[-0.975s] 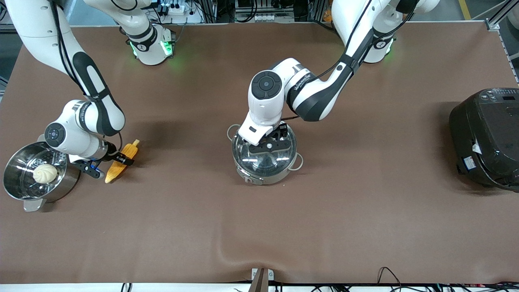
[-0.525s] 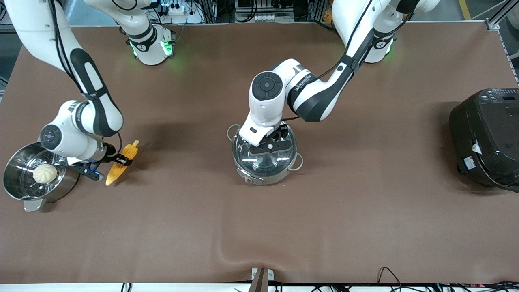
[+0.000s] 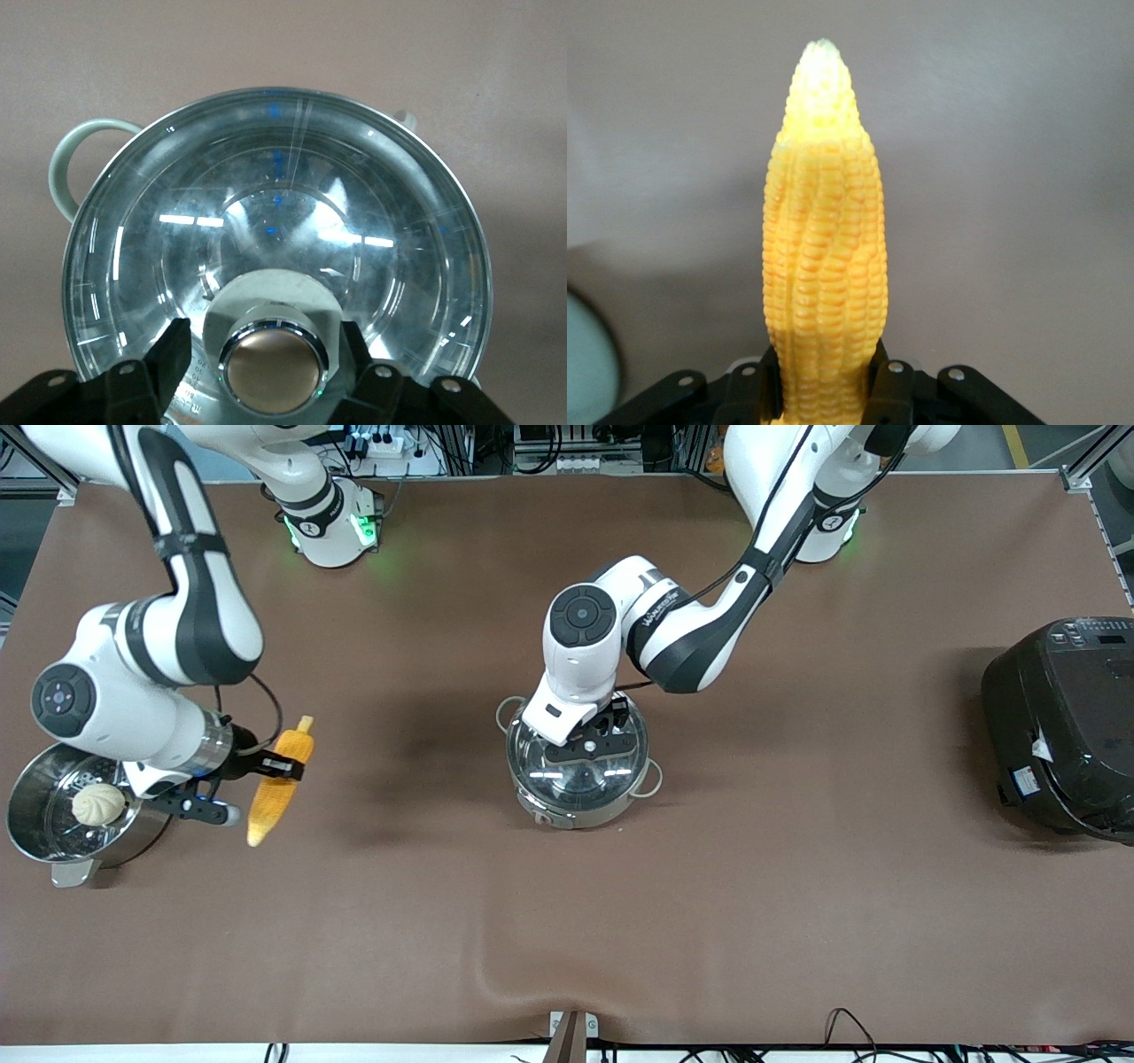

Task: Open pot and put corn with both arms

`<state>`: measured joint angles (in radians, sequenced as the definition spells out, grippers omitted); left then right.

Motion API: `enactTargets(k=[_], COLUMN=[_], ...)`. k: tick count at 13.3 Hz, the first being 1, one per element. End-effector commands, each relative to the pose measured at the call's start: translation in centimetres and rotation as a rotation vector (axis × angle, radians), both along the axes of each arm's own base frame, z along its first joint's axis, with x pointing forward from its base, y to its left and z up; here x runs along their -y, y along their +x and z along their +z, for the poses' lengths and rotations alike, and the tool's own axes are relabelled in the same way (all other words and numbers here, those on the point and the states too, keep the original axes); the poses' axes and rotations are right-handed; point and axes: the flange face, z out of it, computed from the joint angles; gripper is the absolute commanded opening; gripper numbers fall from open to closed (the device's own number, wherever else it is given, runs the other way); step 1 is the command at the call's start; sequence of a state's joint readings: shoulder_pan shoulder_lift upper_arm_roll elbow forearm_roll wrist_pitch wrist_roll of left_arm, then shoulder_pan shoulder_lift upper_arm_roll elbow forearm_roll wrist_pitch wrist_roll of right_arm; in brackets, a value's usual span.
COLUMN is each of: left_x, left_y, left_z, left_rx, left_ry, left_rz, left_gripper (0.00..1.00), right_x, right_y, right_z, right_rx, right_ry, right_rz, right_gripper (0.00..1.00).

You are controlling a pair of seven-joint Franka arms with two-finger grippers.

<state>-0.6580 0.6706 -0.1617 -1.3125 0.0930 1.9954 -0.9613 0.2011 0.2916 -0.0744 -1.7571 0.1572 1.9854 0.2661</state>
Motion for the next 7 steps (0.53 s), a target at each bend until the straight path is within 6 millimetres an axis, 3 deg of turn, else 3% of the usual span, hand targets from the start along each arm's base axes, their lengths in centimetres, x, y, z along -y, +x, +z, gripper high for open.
enactTargets(k=[1, 3, 5, 7], left_x=[0.2, 0.2, 0.2, 0.5], left_y=[0.0, 0.0, 0.0, -0.2], left_z=[0.0, 0.1, 0.0, -0.2], left_rx=[0.016, 0.016, 0.014, 0.013], left_ry=[0.017, 0.018, 0.018, 0.02], left_rz=[-0.026, -0.026, -0.026, -0.028], left_gripper=[0.59, 0.59, 0.59, 0.58], right_x=[-2.6, -2.8, -4.7, -5.0], right_y=[1.1, 1.2, 0.9, 0.9], right_z=[2.9, 3.5, 3.5, 3.8], right_rx=[0.029, 0.04, 0.037, 0.042], right_ry=[0.009, 0.015, 0.017, 0.015], right_rz=[0.03, 0.03, 0.038, 0.027], right_gripper=[0.02, 0.02, 0.02, 0.02])
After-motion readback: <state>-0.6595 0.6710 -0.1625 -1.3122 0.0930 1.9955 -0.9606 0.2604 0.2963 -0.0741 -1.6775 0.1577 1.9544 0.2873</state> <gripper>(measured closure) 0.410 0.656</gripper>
